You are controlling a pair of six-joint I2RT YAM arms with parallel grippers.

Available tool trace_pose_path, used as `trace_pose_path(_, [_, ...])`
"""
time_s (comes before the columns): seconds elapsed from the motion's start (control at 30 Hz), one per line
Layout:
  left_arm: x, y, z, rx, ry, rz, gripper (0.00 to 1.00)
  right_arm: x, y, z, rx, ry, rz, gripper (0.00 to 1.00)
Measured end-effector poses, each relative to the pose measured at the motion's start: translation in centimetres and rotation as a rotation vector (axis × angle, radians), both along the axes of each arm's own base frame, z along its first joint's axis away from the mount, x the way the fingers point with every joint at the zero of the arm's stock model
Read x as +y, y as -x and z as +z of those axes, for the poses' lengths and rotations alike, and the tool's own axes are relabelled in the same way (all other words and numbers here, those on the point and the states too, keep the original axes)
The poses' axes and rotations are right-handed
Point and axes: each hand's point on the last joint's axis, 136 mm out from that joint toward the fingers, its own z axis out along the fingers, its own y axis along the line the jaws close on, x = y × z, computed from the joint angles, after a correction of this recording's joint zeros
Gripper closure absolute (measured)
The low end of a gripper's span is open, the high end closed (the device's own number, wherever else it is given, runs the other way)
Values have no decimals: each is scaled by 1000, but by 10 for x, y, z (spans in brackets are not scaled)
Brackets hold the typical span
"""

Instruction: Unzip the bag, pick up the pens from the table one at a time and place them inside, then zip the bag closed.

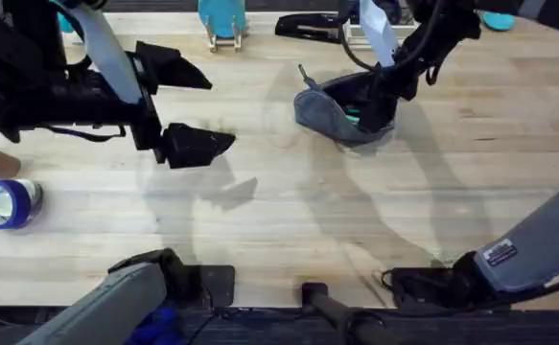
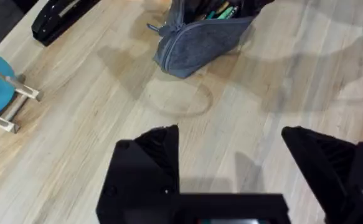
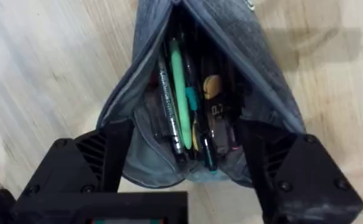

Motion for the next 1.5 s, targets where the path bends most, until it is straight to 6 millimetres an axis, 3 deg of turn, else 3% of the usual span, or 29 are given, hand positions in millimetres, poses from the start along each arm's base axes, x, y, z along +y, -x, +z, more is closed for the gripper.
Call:
trace_pose_path(0.17, [0, 0, 0, -2, -1, 0, 7, 0, 0, 9, -14, -4, -34, 4])
trace_pose_path(0.4, [1, -3, 1, -20, -4, 0, 7, -1, 4, 47, -20, -17, -147, 4])
trace_pose_path(0.63, [3, -25, 16, -173, -3, -16, 8, -2, 10, 73, 41, -17, -283, 4])
trace_pose_path(0.8, [3, -52, 20, -256, 59, -39, 10, 4, 4, 88, 25, -32, -332, 4])
trace_pose_path(0.9, [2, -76, 8, -245, 154, -61, 10, 19, 0, 103, 0, -53, -350, 4])
trace_pose_path(1.13, [1, -102, -8, -273, 282, -116, 10, 36, -4, 122, -17, -92, -409, 4])
trace_pose_path(1.5, [-32, -121, -57, -231, 414, -243, 10, 55, 0, 132, -15, -112, -424, 4])
